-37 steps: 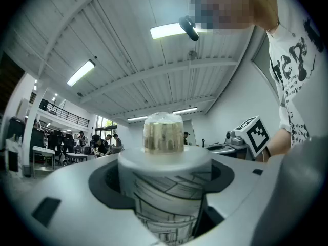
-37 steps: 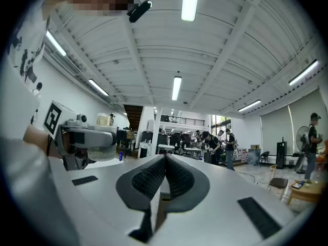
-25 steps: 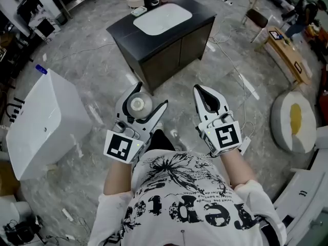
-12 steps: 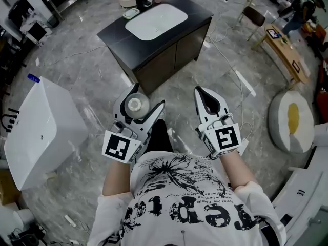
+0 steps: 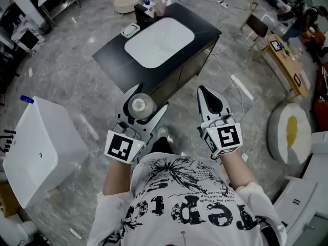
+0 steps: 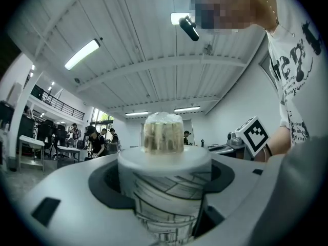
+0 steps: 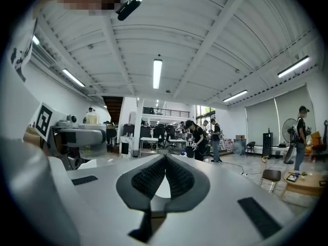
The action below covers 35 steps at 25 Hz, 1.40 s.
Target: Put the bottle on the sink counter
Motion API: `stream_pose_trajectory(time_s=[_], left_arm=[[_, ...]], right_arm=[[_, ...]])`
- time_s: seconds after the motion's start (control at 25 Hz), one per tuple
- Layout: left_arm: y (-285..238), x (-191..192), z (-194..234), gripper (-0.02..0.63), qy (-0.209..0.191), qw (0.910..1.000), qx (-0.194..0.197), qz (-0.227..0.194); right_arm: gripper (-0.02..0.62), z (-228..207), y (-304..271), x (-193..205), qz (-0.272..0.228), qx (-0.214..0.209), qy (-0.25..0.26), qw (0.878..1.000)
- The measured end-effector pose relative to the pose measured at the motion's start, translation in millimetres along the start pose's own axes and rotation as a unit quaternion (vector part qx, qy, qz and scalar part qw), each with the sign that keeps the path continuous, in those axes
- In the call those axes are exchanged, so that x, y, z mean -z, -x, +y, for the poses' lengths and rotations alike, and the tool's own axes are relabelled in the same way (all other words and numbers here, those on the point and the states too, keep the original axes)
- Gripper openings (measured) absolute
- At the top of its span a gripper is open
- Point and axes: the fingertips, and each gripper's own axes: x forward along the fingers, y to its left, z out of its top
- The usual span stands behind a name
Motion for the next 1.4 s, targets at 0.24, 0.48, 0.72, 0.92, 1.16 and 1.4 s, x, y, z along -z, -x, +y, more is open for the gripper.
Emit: stream_pose_trajectory(time_s=[0.24, 0.48, 0.72, 0.92, 1.16, 1.4], left_arm=[[-71, -6, 120, 0.345, 0.013, 0.9992, -0.012, -0.037], [-103, 10, 194, 0.346, 0.025, 0.9988, -0.034, -0.024], [-124, 38, 253, 0.346, 0.024, 0.9965, -0.08, -0.003], [-148, 56, 308, 0.346, 0.023, 0.9882, -0.151, 0.004], [-173, 90, 378, 0.347, 0.014, 0.9662, -0.256, 0.021], [-181, 140, 447, 0.346, 0.032, 0.9359, -0.347, 0.05]], right_arm=[[0.014, -32, -140, -14, -0.001, 0.008, -0.004, 1.0], [0.014, -30, -231, -12, 0.016, -0.03, 0.004, 0.999], [0.014, -32, -308, 6, 0.036, -0.08, 0.007, 0.996], [0.014, -33, -384, 16, 0.043, -0.152, 0.003, 0.987], [0.014, -18, -475, 37, 0.071, -0.278, 0.016, 0.958], [0.014, 5, -551, 62, 0.079, -0.368, 0.021, 0.926]])
